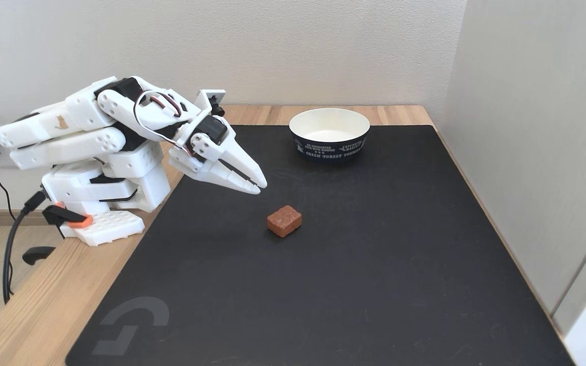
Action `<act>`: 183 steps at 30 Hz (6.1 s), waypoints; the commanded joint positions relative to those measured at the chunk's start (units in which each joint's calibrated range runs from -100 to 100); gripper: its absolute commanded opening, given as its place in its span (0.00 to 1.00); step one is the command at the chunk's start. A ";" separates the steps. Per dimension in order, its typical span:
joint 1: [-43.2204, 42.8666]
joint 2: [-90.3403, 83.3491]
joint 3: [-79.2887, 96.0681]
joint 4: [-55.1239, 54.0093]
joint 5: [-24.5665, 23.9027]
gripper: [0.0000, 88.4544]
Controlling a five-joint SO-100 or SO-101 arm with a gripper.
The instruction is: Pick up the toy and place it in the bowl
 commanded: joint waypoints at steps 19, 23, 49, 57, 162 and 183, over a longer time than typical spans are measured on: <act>0.36 -0.67 0.78 -0.31 -0.02 0.03; 0.36 -0.67 0.78 -0.39 -0.13 0.03; -0.48 10.59 -11.66 4.01 -7.59 0.47; -2.49 43.60 -42.58 13.67 -14.64 0.48; -38.45 87.62 -61.23 -32.91 -17.35 0.20; -3.66 17.84 -9.14 -26.72 -0.23 0.03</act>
